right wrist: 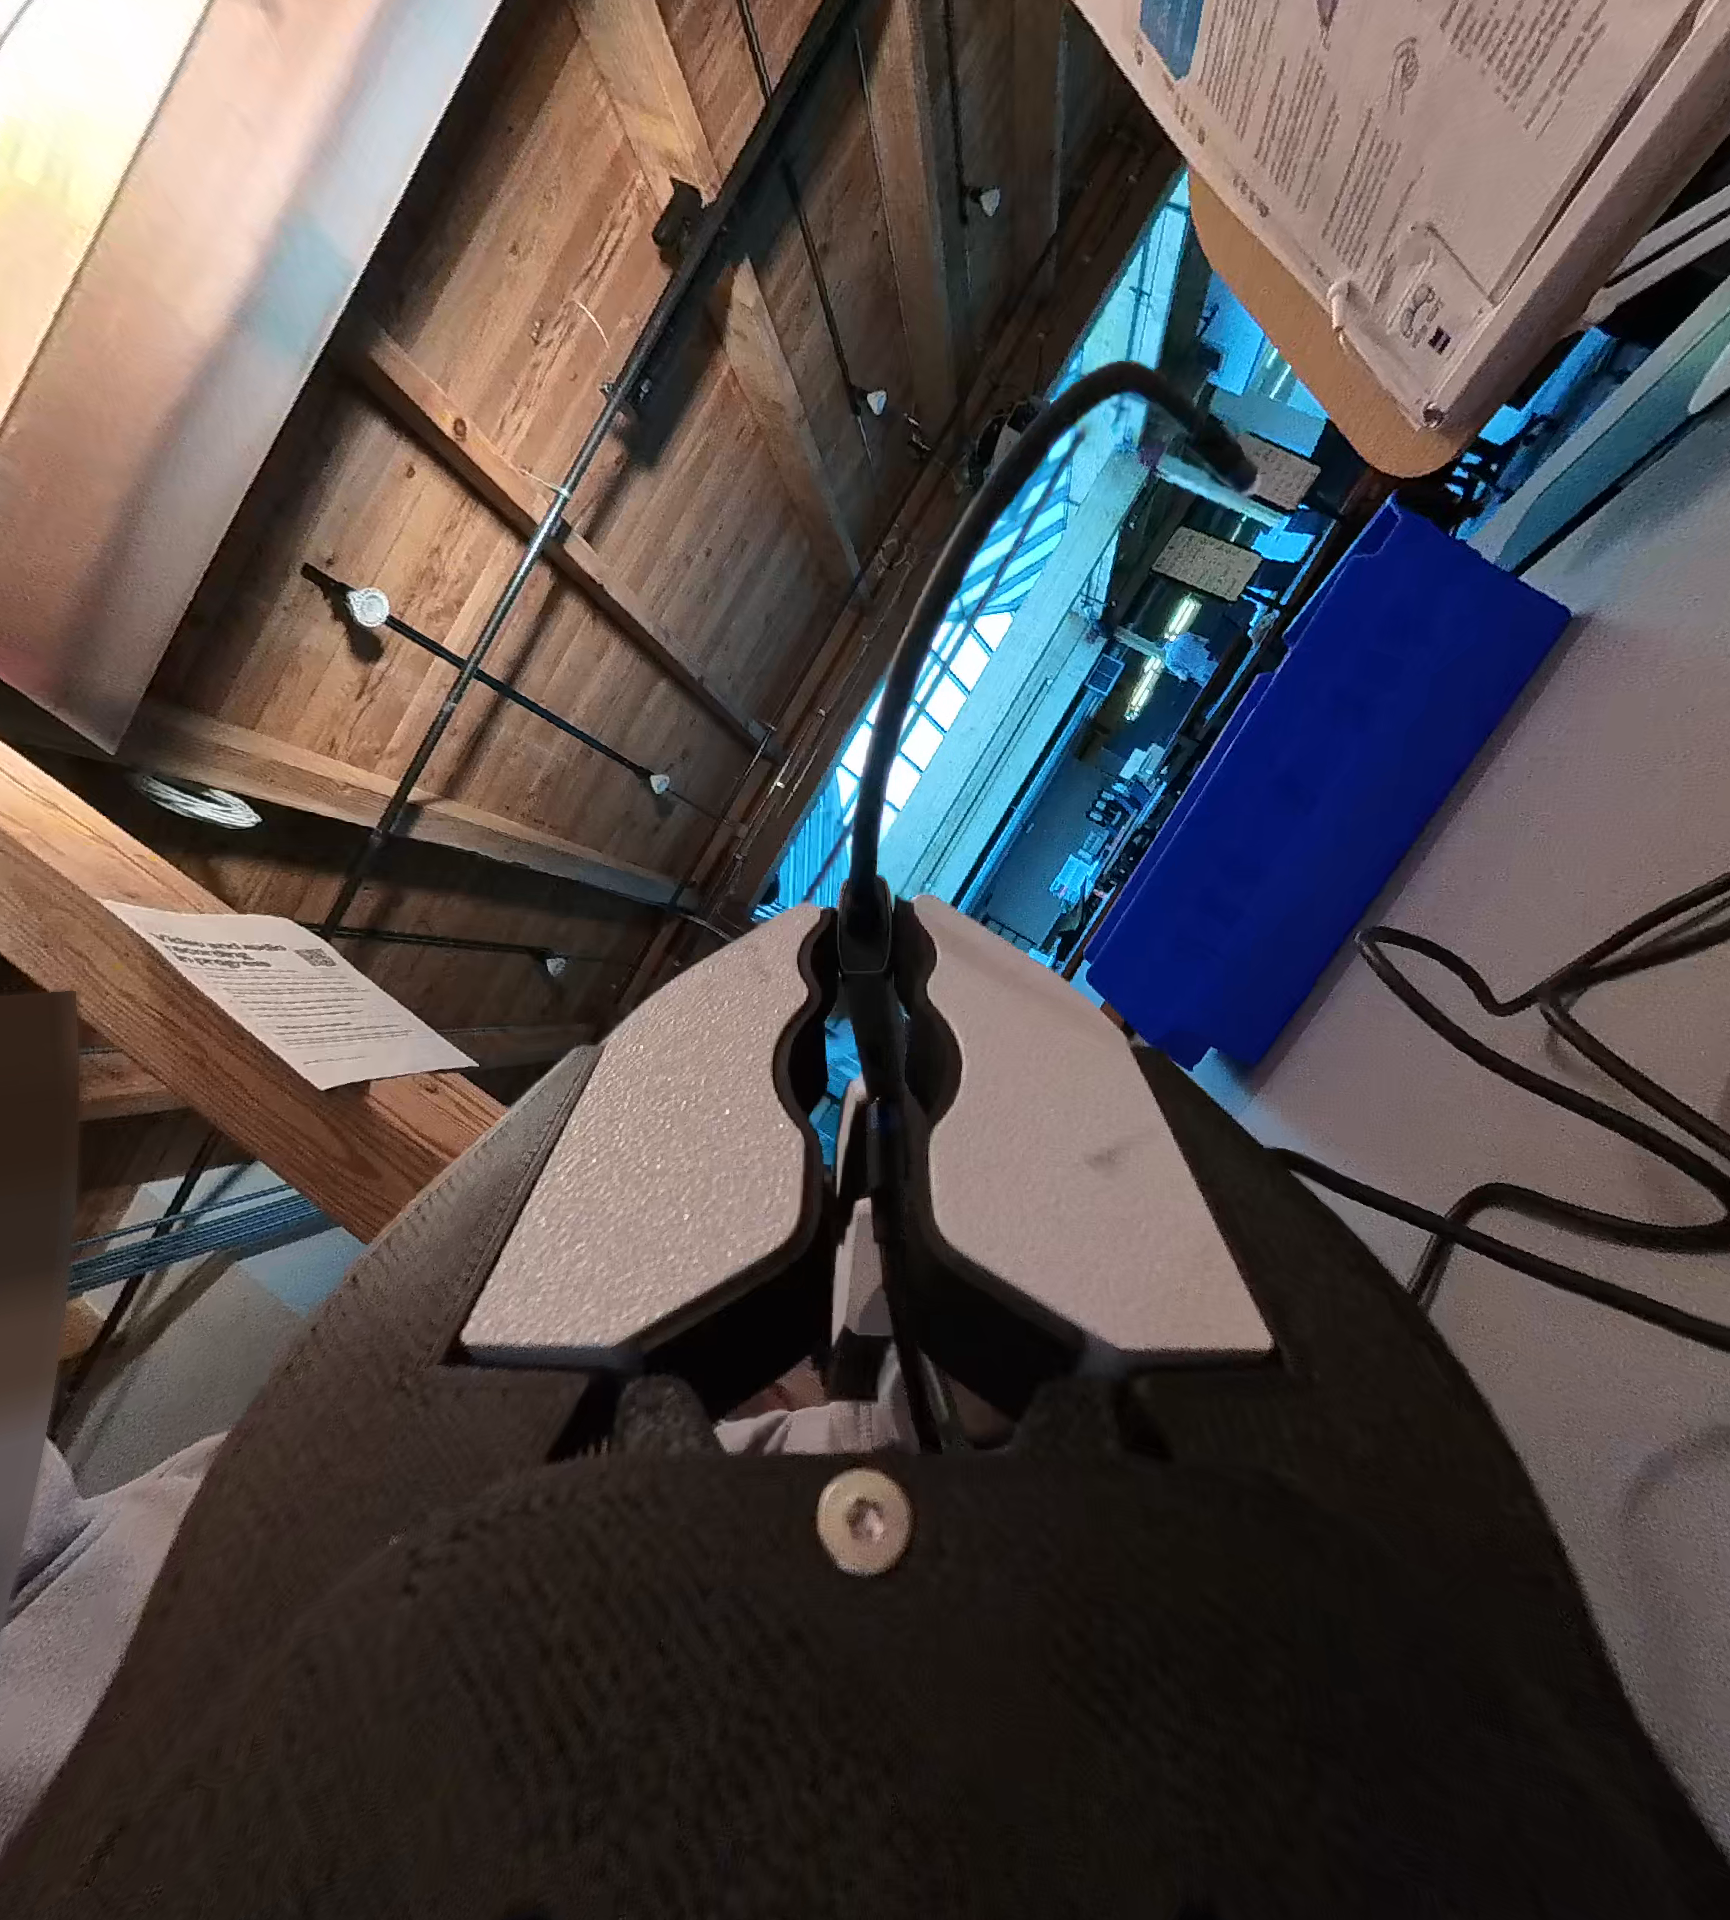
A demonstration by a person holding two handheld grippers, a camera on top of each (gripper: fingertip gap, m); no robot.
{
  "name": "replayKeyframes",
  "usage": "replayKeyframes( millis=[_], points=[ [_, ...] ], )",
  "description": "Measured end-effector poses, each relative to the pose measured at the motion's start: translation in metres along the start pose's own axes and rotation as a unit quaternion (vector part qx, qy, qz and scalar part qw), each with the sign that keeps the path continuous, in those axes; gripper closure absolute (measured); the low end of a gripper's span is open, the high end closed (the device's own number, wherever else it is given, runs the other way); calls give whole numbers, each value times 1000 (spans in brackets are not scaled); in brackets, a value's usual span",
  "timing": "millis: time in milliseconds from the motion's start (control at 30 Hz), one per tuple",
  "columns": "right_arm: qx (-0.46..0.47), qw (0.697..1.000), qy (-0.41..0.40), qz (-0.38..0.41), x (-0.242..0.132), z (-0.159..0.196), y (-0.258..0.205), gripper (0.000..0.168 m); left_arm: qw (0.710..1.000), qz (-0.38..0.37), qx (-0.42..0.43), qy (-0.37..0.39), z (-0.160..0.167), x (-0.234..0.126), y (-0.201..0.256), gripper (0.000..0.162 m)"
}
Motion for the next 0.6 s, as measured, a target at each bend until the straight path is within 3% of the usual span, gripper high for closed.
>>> replayKeyframes(
  millis=[233,600],
  points=[
    [16,1000,5,1,2,3,6,158,1000,-27,6,0,8,0,2,139],
    [-28,999,-4,18,8,6,8,157,992,34,-117,-44,3,-8,-8,138]
  ],
)
Point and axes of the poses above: each gripper's, where its closed fingertips meet, x out along the fingers, z out of its underside, y = z × x across the jaws, the point moved 6 cm from there along -x, back along the fingers, and after that the axes turned 8 degrees about -y, right-handed, at the moved point
